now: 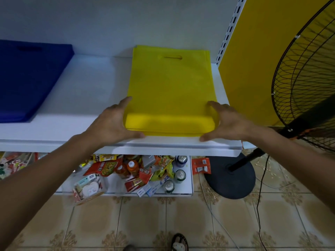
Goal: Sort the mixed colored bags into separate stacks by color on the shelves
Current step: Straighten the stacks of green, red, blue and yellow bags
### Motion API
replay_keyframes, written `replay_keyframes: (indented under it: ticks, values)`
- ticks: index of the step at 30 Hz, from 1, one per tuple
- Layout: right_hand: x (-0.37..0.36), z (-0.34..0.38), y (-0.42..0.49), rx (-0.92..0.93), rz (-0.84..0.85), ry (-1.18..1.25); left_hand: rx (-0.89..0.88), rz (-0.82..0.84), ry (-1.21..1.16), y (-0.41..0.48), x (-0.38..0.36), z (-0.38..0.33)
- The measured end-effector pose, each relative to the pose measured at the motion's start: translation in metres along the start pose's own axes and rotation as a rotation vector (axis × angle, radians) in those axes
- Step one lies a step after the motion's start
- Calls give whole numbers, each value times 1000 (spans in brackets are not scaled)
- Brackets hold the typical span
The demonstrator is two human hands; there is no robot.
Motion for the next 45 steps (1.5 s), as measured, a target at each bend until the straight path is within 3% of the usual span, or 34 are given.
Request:
replay_keyframes:
  ticks: [10,15,19,24,27,45]
  values:
    - [18,-18,9,-102,-180,285,-3,-26,182,3,9,4]
    - [14,-12,16,-150,-111,177,-28,-5,112,6,7,4]
    - [5,-1,11,-106,-5,-81,-17,-61,77,4,14,1]
    - [7,1,1,-84,73,-197,-39,79,117,0,0,-6]
    - [4,5,-5,-44,59,-265,-68,56,134,3,3,-7]
    - [13,-3,-1,-13,-12,-47,-6,33,129,8,-2,-5]
Point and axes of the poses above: each hand's wrist, its own y-axis towards the middle knuckle, its own x-axis out of the back of the hand, z = x × y, the point moved 10 cm from there along y, towards the middle knuckle, and after that the axes turned 9 degrees about -x, right-handed, at the moved point
